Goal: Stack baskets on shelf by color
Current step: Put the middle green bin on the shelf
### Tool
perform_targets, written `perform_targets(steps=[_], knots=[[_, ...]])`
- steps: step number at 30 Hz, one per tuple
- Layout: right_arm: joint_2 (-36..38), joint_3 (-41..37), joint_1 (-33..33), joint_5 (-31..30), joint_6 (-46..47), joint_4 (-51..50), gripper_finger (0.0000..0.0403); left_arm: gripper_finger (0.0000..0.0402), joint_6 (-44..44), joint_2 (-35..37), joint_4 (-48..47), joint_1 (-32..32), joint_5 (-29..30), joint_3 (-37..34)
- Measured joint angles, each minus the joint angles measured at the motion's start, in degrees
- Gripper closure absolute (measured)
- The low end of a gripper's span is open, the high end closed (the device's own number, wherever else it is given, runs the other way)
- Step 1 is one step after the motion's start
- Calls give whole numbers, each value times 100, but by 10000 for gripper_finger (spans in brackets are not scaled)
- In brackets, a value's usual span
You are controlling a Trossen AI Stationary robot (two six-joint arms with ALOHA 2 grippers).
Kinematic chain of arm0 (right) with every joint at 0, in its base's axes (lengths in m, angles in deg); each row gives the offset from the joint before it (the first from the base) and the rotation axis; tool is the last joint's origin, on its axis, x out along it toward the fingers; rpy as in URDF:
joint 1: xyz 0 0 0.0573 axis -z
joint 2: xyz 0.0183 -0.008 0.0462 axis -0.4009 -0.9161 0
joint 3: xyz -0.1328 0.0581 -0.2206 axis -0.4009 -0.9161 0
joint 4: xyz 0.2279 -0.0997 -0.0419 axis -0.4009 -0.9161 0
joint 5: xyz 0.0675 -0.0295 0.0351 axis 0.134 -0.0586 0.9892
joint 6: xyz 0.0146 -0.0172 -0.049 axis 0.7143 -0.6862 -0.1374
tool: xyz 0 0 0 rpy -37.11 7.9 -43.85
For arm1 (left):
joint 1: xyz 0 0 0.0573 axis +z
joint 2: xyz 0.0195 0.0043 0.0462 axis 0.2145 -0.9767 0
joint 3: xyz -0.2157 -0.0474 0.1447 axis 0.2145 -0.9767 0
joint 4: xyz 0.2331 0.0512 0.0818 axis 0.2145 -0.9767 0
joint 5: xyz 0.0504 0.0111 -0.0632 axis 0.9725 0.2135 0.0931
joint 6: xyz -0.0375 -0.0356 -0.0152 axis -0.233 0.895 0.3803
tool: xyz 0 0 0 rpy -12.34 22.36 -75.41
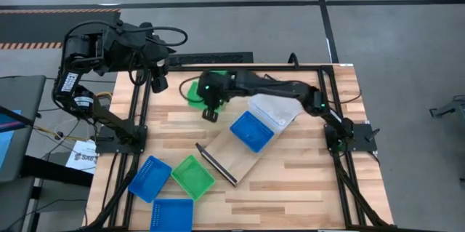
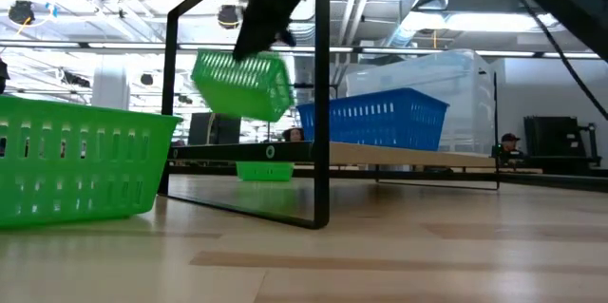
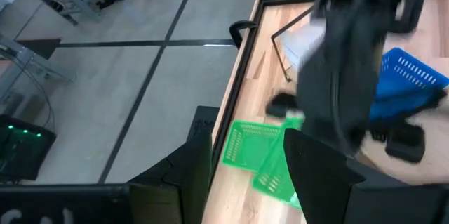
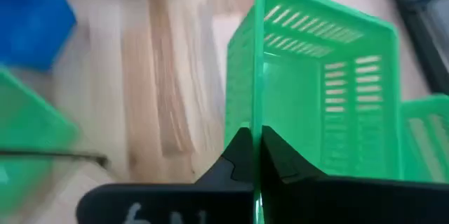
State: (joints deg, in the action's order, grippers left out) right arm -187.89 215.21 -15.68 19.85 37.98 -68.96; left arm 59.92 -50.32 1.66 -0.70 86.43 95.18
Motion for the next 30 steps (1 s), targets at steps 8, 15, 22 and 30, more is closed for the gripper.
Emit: perform_targets(steps=[8, 15, 22, 30], knots=[[1207, -552, -450, 58, 1898, -654, 399, 233, -129, 0, 5, 0, 11, 0], [1479, -557, -1303, 23, 3476, -1628, 400, 233, -127, 2, 10, 0, -48, 0], [1234, -569, -1812, -16, 4537, -1479, 399, 233, -159, 2, 37, 0, -120, 0], [1018, -562, -2132, -156, 5025, -1458, 397, 233, -182, 2, 20, -2, -400, 0]])
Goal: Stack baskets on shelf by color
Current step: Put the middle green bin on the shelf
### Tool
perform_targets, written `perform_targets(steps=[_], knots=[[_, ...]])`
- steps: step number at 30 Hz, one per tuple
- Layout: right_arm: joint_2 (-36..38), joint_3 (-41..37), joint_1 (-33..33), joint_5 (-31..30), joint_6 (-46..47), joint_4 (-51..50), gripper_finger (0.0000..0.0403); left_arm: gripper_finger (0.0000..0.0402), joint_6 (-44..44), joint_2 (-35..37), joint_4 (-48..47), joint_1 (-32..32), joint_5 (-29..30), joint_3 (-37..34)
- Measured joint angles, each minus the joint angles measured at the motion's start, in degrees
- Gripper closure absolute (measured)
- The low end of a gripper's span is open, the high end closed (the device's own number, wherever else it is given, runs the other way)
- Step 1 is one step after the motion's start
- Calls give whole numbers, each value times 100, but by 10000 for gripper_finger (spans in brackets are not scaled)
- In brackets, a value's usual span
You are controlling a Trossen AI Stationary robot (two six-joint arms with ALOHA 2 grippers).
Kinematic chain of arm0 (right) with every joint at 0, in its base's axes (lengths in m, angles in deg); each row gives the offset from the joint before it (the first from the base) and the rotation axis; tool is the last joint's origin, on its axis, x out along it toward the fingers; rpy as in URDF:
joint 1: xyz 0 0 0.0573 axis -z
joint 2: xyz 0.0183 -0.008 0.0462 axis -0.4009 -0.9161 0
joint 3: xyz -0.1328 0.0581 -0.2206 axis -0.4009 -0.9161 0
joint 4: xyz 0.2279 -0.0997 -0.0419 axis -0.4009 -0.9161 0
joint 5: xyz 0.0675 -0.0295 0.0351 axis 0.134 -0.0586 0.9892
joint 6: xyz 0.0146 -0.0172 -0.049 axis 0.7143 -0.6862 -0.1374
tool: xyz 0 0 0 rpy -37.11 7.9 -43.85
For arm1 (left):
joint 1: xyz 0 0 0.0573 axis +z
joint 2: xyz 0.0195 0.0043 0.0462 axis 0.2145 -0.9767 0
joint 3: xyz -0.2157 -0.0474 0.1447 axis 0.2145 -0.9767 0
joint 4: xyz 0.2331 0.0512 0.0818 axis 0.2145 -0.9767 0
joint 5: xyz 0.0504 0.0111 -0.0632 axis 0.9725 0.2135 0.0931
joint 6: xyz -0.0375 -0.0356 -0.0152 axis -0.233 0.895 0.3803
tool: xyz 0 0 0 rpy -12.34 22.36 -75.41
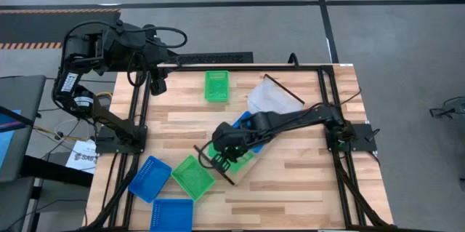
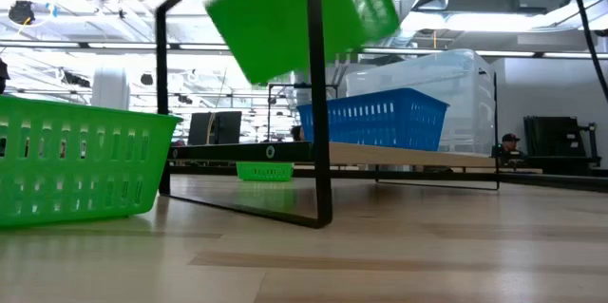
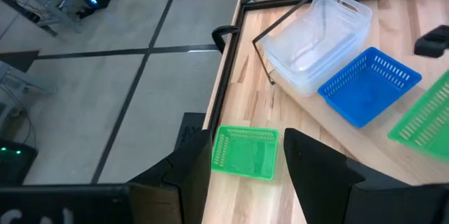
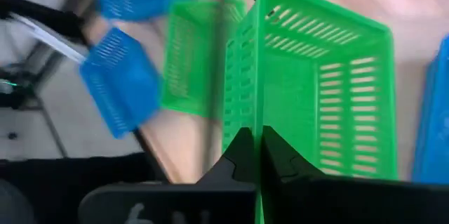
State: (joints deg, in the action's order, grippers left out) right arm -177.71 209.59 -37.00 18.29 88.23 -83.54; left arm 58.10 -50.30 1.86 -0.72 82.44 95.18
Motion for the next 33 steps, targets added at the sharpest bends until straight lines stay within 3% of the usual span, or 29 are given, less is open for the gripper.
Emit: perform_targets(steps=[7, 23, 33], knots=[[-359, -2, -57, -22, -184, 21, 396, 233, 90, 2, 59, 2, 1, 0], [-400, -49, -133, -420, -197, 28, 394, 233, 309, -2, 163, 2, 2, -1], [-400, -49, -127, -429, -193, 3, 358, 233, 312, -2, 158, 2, 3, 0]])
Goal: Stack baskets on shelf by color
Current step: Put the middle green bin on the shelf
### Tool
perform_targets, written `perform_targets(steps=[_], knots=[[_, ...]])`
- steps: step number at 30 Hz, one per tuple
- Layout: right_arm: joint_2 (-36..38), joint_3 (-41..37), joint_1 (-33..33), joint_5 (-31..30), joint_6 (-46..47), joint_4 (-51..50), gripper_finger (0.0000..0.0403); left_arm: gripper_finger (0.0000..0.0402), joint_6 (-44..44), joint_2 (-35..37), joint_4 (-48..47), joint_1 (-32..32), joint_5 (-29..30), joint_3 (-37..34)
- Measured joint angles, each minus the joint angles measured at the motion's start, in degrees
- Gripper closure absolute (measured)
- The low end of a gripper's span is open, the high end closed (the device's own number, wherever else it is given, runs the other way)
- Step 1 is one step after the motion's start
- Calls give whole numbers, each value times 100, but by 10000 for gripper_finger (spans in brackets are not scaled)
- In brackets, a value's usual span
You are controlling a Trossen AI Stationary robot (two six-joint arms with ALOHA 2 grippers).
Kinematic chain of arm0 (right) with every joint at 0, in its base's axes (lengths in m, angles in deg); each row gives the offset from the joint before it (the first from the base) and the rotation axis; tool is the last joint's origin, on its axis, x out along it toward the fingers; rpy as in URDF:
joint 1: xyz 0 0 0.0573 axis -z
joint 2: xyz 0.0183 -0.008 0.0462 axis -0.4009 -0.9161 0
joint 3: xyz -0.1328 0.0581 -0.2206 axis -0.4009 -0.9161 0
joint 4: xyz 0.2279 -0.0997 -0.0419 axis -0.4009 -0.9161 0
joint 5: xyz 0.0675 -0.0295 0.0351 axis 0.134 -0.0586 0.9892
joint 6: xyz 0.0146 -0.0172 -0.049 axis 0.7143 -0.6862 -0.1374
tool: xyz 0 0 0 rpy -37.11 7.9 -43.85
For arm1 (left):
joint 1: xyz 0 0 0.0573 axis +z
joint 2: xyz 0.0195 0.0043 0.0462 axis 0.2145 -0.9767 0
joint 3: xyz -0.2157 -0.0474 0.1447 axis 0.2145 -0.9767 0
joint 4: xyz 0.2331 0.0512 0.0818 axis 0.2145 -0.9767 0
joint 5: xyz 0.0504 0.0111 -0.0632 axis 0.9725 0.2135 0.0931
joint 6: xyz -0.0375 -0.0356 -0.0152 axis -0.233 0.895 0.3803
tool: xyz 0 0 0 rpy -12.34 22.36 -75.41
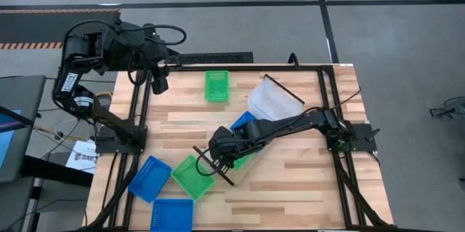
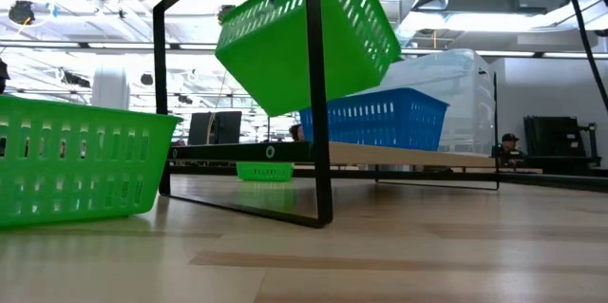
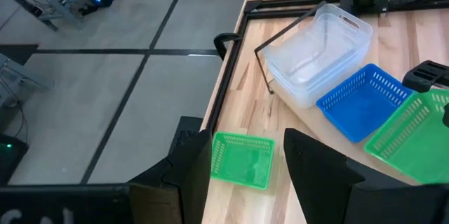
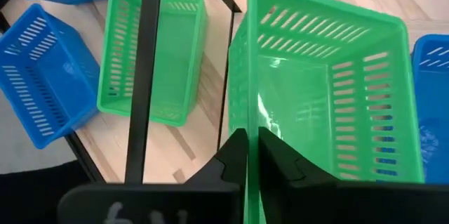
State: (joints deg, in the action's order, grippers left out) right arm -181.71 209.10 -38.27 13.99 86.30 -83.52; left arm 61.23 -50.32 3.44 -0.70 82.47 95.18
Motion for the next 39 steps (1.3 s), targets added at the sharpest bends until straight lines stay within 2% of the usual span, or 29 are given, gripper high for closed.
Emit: perform_targets(steps=[22, 25, 27, 30, 32, 35, 39], knots=[[28, 0, 93, -10, -310, 24, 265, 233, 40, 0, -3, 0, -20, 0], [181, 0, 96, -11, -318, 0, 265, 233, 398, 0, -220, 0, -414, 0], [314, 4, 97, -11, -343, -62, 268, 233, 731, 4, -381, -10, -945, -40], [464, 4, 55, -12, -318, -169, 274, 235, 1308, 201, -370, -274, -1842, -542], [563, 4, 3, -83, -198, -346, 278, 243, 1514, 399, -328, -641, -2078, -1039], [739, 4, -146, -373, 26, -710, 283, 273, 2174, 794, -337, -1348, -1583, -2037], [938, 7, -377, -838, 444, -1252, 288, 343, 3305, 1315, 165, -2249, -1020, -3522]])
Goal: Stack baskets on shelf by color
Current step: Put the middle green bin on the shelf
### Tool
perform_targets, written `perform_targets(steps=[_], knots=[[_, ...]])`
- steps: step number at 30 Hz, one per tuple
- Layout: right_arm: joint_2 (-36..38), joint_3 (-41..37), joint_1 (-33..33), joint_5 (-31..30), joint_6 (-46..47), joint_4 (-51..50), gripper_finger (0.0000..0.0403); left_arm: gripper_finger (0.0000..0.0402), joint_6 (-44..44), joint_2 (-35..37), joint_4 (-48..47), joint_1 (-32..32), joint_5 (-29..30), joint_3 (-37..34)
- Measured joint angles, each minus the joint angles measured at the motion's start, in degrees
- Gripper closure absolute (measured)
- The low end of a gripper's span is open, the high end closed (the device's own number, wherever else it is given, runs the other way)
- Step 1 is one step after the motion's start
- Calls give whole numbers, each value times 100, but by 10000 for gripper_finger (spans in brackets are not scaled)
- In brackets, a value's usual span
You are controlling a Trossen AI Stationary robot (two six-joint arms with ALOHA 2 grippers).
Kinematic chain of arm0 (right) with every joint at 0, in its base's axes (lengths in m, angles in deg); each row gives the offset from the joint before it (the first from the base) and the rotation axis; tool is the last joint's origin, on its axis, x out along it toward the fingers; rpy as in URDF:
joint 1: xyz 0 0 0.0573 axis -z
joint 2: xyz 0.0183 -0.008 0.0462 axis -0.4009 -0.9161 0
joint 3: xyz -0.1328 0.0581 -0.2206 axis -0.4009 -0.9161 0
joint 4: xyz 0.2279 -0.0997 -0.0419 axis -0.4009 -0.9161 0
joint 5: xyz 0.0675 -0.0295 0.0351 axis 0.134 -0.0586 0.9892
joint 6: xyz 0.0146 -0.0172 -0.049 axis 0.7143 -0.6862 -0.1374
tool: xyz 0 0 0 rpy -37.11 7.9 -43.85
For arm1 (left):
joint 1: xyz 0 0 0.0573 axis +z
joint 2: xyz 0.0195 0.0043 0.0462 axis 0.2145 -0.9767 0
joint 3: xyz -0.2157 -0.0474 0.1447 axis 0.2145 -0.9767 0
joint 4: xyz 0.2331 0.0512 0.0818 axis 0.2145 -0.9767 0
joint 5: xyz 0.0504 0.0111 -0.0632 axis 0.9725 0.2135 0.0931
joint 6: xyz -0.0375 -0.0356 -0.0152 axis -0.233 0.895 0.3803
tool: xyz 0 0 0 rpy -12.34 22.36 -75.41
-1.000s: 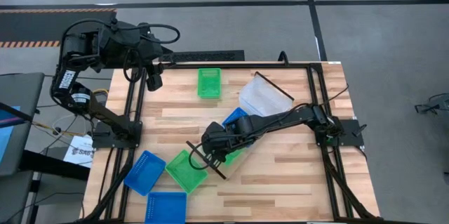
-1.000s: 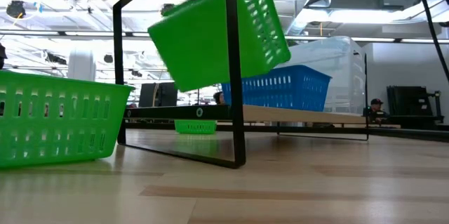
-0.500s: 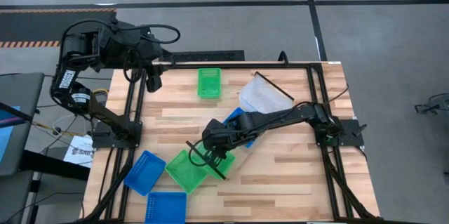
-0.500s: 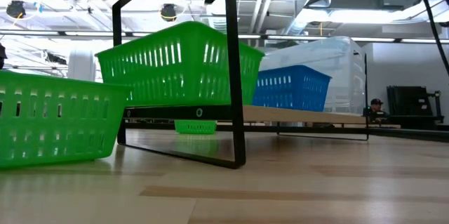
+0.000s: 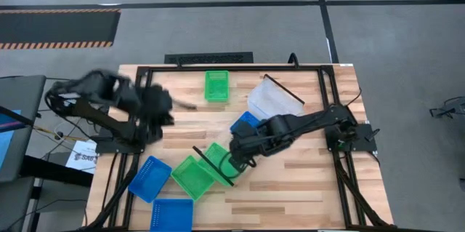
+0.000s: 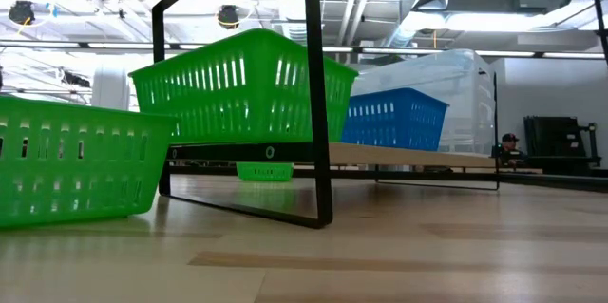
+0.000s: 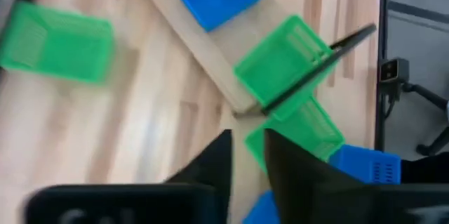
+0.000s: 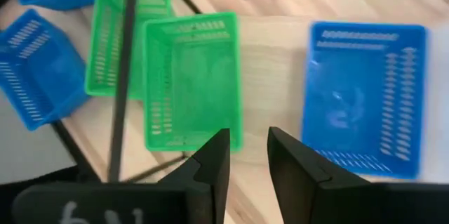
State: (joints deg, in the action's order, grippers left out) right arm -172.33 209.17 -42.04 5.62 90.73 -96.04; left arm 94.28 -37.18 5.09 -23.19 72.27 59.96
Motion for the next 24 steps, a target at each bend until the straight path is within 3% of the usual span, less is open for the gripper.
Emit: perform_targets(steps=[3, 10, 18, 24], knots=[[109, -2, -140, -312, 243, -278, 291, 391, 939, 381, 891, -718, 401, -1159], [175, -2, -256, -465, 355, -490, 296, 401, 2686, 625, 2898, -2240, 1282, -3339], [113, -4, -272, -467, 351, -553, 296, 401, 3661, 277, 3881, -3473, 1981, -4606], [116, -4, -246, -512, 349, -554, 296, 401, 3687, -224, 5398, -3697, 2531, -5184]])
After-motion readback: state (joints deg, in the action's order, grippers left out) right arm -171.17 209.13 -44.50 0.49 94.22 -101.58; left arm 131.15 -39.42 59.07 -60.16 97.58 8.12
